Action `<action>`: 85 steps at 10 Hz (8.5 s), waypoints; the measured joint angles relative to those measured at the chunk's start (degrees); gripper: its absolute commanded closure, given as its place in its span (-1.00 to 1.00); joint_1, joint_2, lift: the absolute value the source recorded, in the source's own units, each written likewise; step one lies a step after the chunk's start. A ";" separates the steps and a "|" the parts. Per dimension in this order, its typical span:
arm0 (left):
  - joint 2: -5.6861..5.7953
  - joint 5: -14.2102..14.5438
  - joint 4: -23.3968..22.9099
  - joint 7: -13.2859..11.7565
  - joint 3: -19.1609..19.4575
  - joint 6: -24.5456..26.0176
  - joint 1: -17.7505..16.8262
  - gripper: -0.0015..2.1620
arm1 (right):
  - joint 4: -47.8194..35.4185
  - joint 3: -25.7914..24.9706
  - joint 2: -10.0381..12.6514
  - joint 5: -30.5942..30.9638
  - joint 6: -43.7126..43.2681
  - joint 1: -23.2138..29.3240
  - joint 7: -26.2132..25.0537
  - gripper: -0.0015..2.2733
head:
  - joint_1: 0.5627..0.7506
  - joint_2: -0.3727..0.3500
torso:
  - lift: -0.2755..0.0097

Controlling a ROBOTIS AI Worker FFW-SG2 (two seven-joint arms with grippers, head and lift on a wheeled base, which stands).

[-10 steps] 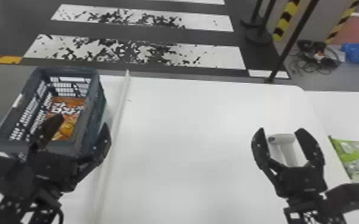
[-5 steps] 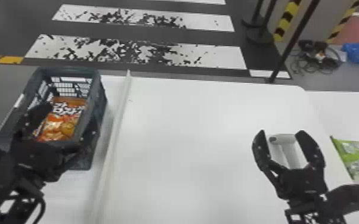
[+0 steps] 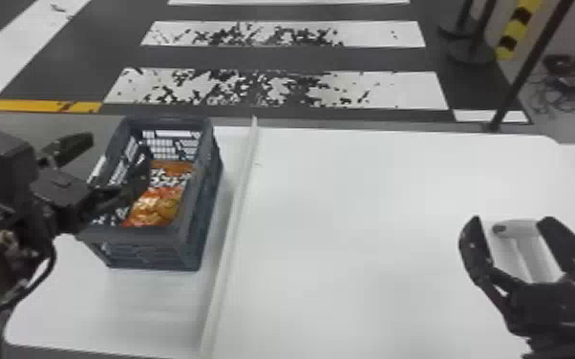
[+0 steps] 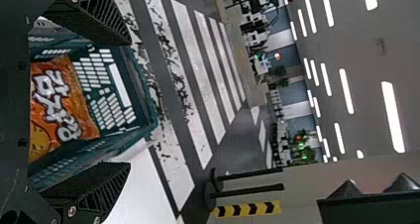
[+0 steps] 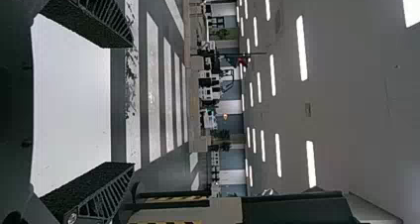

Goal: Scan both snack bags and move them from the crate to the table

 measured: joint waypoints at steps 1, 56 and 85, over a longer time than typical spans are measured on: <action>1.90 -1.95 1.30 -3.39 0.37 5.74 -3.40 -0.88 | -0.20 0.28 -0.06 0.02 0.36 0.04 0.16 -0.93 | 0.41 0.38 | 0.32; -11.73 10.55 23.61 -19.78 -23.97 28.07 -31.36 0.98 | -7.54 -0.26 -1.07 -0.54 10.34 3.53 0.47 -0.92 | 0.41 -0.69 | 0.32; -8.57 4.78 6.01 12.41 -19.93 -17.25 5.43 -0.92 | -10.02 -14.39 -0.99 -27.34 78.10 -9.84 6.96 -0.90 | 0.41 -0.21 | 0.32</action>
